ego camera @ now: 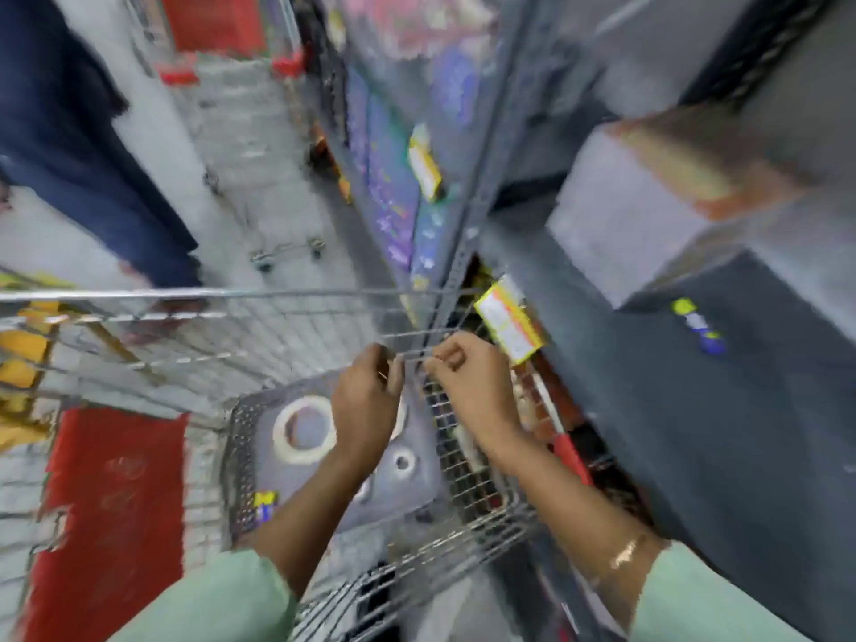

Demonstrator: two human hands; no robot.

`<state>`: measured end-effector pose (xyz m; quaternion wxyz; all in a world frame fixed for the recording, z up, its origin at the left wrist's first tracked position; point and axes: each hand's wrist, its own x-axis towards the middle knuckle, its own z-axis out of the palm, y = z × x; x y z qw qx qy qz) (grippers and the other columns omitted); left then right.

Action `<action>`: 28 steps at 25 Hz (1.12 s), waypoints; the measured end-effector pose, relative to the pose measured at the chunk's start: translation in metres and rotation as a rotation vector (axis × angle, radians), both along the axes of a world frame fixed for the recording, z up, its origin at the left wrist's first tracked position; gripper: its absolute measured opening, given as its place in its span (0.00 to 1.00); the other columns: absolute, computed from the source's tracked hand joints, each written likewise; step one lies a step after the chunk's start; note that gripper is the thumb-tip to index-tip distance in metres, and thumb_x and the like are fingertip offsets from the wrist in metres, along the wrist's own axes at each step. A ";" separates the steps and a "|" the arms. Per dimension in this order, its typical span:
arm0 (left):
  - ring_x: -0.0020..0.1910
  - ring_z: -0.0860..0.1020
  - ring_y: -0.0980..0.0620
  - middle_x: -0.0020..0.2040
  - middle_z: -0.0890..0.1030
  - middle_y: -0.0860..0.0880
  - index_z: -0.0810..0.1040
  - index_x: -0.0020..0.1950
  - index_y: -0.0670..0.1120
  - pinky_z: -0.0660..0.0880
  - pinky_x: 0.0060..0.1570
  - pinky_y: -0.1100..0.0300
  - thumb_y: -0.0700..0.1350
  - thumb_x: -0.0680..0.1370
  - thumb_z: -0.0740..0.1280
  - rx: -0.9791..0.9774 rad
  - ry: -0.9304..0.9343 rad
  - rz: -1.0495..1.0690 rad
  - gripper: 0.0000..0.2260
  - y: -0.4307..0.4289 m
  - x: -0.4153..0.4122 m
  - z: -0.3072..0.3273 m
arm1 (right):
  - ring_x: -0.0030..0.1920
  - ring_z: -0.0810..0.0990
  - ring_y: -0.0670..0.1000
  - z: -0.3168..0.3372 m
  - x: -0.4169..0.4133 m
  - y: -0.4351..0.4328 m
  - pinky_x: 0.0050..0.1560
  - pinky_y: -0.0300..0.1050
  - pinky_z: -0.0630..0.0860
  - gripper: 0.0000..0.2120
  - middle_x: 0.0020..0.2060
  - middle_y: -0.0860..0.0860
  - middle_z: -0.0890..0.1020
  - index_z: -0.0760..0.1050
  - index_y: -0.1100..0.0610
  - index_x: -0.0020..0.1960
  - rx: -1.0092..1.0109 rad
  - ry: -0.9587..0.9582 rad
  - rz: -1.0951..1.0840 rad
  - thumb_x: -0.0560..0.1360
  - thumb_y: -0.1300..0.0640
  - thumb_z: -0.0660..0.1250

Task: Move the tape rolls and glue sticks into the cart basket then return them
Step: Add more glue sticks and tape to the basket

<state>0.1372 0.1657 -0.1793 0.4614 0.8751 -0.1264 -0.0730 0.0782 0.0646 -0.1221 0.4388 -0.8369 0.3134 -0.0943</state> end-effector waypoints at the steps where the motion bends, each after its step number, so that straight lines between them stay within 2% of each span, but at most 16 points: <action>1: 0.37 0.78 0.42 0.36 0.81 0.40 0.75 0.41 0.40 0.73 0.38 0.49 0.48 0.75 0.62 -0.068 -0.043 -0.085 0.12 -0.026 -0.014 0.026 | 0.35 0.75 0.51 0.026 -0.021 -0.026 0.40 0.47 0.75 0.03 0.27 0.48 0.74 0.78 0.62 0.41 -0.048 -0.065 -0.084 0.71 0.63 0.71; 4: 0.32 0.75 0.46 0.30 0.78 0.45 0.76 0.39 0.41 0.68 0.36 0.54 0.43 0.76 0.65 -0.212 -0.092 -0.294 0.07 -0.096 -0.051 0.087 | 0.34 0.75 0.50 0.073 -0.079 -0.091 0.40 0.45 0.73 0.03 0.28 0.49 0.75 0.79 0.63 0.42 -0.133 -0.115 -0.314 0.70 0.64 0.71; 6: 0.34 0.77 0.44 0.32 0.80 0.42 0.77 0.40 0.40 0.65 0.34 0.57 0.41 0.75 0.66 -0.243 -0.120 -0.435 0.06 -0.147 -0.079 0.121 | 0.34 0.75 0.51 0.097 -0.128 -0.139 0.41 0.46 0.74 0.02 0.30 0.52 0.78 0.79 0.64 0.42 -0.212 -0.133 -0.451 0.70 0.65 0.71; 8: 0.35 0.78 0.43 0.32 0.80 0.39 0.78 0.40 0.39 0.63 0.35 0.58 0.39 0.75 0.66 -0.194 -0.123 -0.534 0.06 -0.190 -0.101 0.135 | 0.39 0.80 0.54 0.101 -0.167 -0.179 0.45 0.48 0.77 0.04 0.37 0.59 0.84 0.80 0.64 0.45 -0.261 -0.043 -0.578 0.71 0.65 0.70; 10: 0.36 0.78 0.41 0.31 0.76 0.38 0.77 0.37 0.39 0.66 0.35 0.51 0.38 0.75 0.66 -0.158 -0.053 -0.583 0.07 -0.227 -0.113 0.134 | 0.50 0.83 0.59 0.098 -0.199 -0.213 0.53 0.50 0.79 0.07 0.48 0.61 0.85 0.81 0.63 0.50 -0.305 0.104 -0.678 0.72 0.65 0.68; 11: 0.38 0.80 0.37 0.32 0.78 0.35 0.76 0.36 0.36 0.71 0.37 0.47 0.39 0.75 0.66 -0.127 -0.012 -0.587 0.09 -0.245 -0.115 0.130 | 0.54 0.82 0.60 0.095 -0.212 -0.227 0.55 0.51 0.78 0.09 0.52 0.62 0.84 0.80 0.63 0.53 -0.334 0.198 -0.693 0.74 0.64 0.66; 13: 0.43 0.81 0.32 0.40 0.81 0.29 0.77 0.41 0.30 0.79 0.43 0.42 0.42 0.75 0.67 -0.053 0.112 -0.548 0.14 -0.272 -0.116 0.120 | 0.59 0.80 0.61 0.091 -0.229 -0.248 0.57 0.52 0.76 0.11 0.57 0.61 0.81 0.77 0.63 0.58 -0.421 0.412 -0.659 0.78 0.64 0.60; 14: 0.43 0.82 0.32 0.42 0.81 0.29 0.77 0.44 0.30 0.80 0.45 0.41 0.44 0.75 0.66 -0.027 0.177 -0.528 0.15 -0.281 -0.115 0.115 | 0.60 0.78 0.61 0.089 -0.234 -0.256 0.58 0.52 0.76 0.12 0.58 0.61 0.80 0.75 0.64 0.59 -0.464 0.497 -0.626 0.79 0.65 0.58; 16: 0.39 0.82 0.34 0.39 0.79 0.32 0.77 0.46 0.30 0.81 0.42 0.41 0.45 0.75 0.67 -0.002 0.288 -0.501 0.15 -0.294 -0.115 0.109 | 0.63 0.77 0.60 0.084 -0.237 -0.268 0.60 0.52 0.75 0.14 0.61 0.60 0.79 0.74 0.65 0.61 -0.539 0.639 -0.592 0.79 0.68 0.55; 18: 0.38 0.83 0.33 0.39 0.79 0.35 0.76 0.45 0.31 0.82 0.41 0.41 0.45 0.75 0.67 0.029 0.330 -0.487 0.15 -0.301 -0.112 0.105 | 0.63 0.78 0.59 0.076 -0.237 -0.278 0.60 0.54 0.76 0.16 0.62 0.60 0.79 0.75 0.65 0.61 -0.564 0.752 -0.595 0.78 0.69 0.55; 19: 0.40 0.83 0.33 0.42 0.80 0.34 0.75 0.46 0.31 0.82 0.43 0.41 0.45 0.75 0.67 0.049 0.320 -0.493 0.15 -0.304 -0.112 0.103 | 0.63 0.78 0.60 0.069 -0.237 -0.286 0.60 0.56 0.76 0.16 0.61 0.60 0.80 0.76 0.64 0.60 -0.566 0.791 -0.595 0.77 0.69 0.57; 21: 0.46 0.82 0.33 0.49 0.81 0.32 0.75 0.51 0.31 0.81 0.48 0.41 0.45 0.76 0.66 0.079 0.289 -0.499 0.16 -0.309 -0.109 0.098 | 0.62 0.77 0.63 0.050 -0.238 -0.309 0.60 0.60 0.76 0.16 0.60 0.61 0.80 0.77 0.63 0.59 -0.561 0.821 -0.643 0.74 0.67 0.57; 24: 0.46 0.82 0.34 0.49 0.81 0.33 0.76 0.52 0.32 0.81 0.48 0.41 0.43 0.76 0.65 0.119 0.301 -0.496 0.14 -0.311 -0.106 0.098 | 0.62 0.77 0.63 0.033 -0.237 -0.327 0.61 0.61 0.75 0.17 0.60 0.61 0.80 0.78 0.62 0.59 -0.543 0.832 -0.660 0.74 0.66 0.57; 28: 0.45 0.82 0.34 0.47 0.82 0.32 0.75 0.51 0.33 0.81 0.47 0.41 0.42 0.76 0.64 0.163 0.298 -0.513 0.12 -0.310 -0.104 0.099 | 0.62 0.78 0.60 0.062 -0.226 -0.294 0.61 0.53 0.75 0.16 0.60 0.60 0.80 0.77 0.64 0.60 -0.549 0.791 -0.576 0.77 0.69 0.55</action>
